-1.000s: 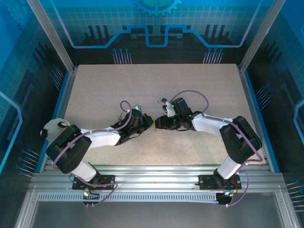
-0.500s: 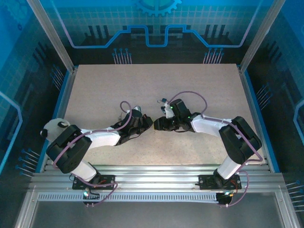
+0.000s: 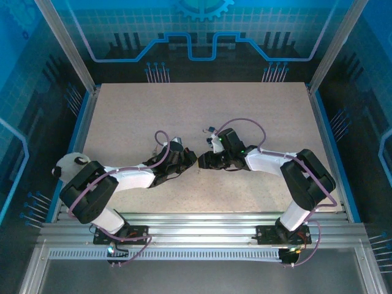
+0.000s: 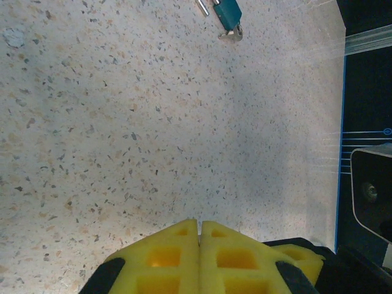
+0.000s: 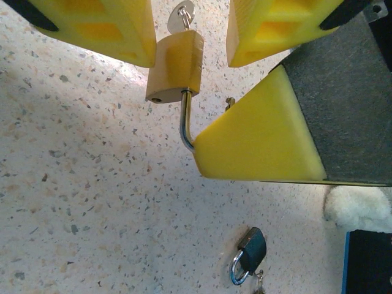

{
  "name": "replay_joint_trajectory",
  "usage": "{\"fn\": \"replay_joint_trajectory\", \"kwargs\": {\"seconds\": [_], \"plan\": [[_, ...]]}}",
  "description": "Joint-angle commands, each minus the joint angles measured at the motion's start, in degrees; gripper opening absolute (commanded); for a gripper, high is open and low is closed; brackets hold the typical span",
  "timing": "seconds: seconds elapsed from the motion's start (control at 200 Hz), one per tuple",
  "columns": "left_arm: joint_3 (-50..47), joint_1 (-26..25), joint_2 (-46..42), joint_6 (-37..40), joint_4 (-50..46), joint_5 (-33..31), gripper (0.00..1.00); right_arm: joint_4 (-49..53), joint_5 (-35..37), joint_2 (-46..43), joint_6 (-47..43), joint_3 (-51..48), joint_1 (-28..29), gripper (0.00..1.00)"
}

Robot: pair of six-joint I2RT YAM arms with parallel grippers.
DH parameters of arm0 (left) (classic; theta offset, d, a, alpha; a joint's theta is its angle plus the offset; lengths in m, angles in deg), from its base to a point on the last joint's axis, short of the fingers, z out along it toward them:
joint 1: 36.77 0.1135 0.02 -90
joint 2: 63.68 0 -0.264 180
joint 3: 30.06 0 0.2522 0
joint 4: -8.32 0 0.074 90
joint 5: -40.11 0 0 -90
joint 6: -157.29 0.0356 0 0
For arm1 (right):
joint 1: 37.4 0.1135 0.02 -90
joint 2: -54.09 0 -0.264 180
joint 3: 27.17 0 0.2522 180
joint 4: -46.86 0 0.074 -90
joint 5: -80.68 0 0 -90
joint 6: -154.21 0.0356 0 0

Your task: Lock with the key

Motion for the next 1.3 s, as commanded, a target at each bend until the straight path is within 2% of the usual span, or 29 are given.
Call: {"fn": "replay_joint_trajectory", "kwargs": {"seconds": [0.0, 0.305, 0.475, 0.625, 0.746, 0.896, 1.006, 1.111, 1.241, 1.296], "plan": [[-0.57, -0.29, -2.4, 0.4, 0.99, 1.71, 0.0, -0.27, 0.34, 1.28, -0.51, 0.97, 0.99, 0.34], [-0.09, -0.29, -3.53, 0.1, 0.44, 2.22, 0.0, 0.3, 1.34, 1.91, -0.71, 0.91, 1.75, 0.34], [0.0, -0.33, -3.8, -0.15, 0.39, 2.55, 0.0, 0.7, 2.22, 1.66, -0.92, 2.56, 2.02, 0.28], [-0.26, -0.31, -3.53, -0.02, 0.29, 2.62, 0.0, 0.89, 2.29, 1.13, -1.19, 2.58, 2.01, 0.28], [-0.23, -0.27, -3.3, -0.06, -0.25, 2.66, 0.0, 1.26, 2.26, 0.77, -1.66, 2.64, 2.01, 0.32], [0.44, -0.29, -4.06, 0.93, -3.08, 1.59, 0.0, 2.44, 3.18, 0.0, -2.44, 2.82, 2.02, 0.43], [1.29, -0.34, -4.89, 1.89, -5.7, 0.51, 0.0, 3.37, 4.31, -0.83, -2.94, 2.82, 2.02, 0.46], [1.75, -0.31, -5.19, 2.17, -7.21, 0.04, 0.0, 3.65, 5.15, -1.42, -3.13, 2.64, 2.14, 0.45], [2.19, -0.3, -5.05, 2.23, -8.31, -0.12, 0.0, 3.77, 5.94, -1.83, -3.54, 2.72, 2.93, 0.35], [2.07, -0.33, -5.02, 2.16, -8.48, -0.1, 0.0, 4.0, 6.47, -2.03, -3.95, 2.89, 3.31, 0.34]]}}
